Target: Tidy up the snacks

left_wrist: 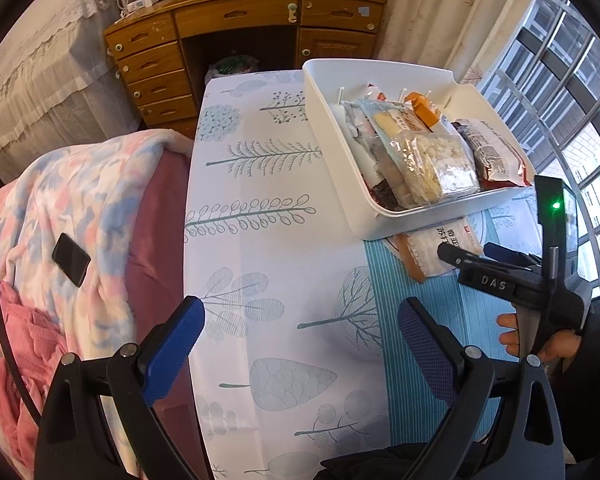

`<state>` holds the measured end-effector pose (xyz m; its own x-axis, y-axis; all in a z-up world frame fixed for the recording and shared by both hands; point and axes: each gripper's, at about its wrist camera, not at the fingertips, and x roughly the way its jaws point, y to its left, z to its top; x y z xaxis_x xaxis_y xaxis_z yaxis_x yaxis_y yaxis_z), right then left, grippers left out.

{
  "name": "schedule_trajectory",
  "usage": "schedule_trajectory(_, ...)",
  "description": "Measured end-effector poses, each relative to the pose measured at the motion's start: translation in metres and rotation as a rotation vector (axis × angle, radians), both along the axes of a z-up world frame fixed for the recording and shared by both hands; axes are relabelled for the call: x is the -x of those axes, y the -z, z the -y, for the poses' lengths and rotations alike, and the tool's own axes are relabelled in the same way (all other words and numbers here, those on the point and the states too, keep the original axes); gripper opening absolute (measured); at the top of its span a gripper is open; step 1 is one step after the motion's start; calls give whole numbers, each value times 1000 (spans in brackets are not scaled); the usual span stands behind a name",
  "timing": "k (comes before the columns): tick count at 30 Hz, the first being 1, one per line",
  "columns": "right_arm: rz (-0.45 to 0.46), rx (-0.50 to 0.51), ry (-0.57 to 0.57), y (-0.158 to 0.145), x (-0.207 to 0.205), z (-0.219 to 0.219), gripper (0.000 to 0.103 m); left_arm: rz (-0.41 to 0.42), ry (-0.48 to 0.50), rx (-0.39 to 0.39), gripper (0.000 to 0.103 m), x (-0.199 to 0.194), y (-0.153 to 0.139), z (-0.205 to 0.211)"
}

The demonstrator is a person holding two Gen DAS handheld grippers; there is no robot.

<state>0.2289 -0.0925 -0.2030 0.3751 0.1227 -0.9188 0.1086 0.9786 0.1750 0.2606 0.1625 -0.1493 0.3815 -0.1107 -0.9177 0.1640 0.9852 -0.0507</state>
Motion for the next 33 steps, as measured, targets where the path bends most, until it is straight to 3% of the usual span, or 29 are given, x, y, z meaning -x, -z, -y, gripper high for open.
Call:
schedule_trajectory(11, -57, 111, -162, 14, -18, -33, 103, -28, -42, 0, 97, -5, 8, 2)
schedule_trajectory(23, -85, 235, -156, 25, -30, -63, 103, -35, -71, 6, 97, -5, 10, -4)
schedule_trajectory(33, -95, 251, -149, 38, -43, -76, 103, -34, -70, 13, 97, -3, 9, -5)
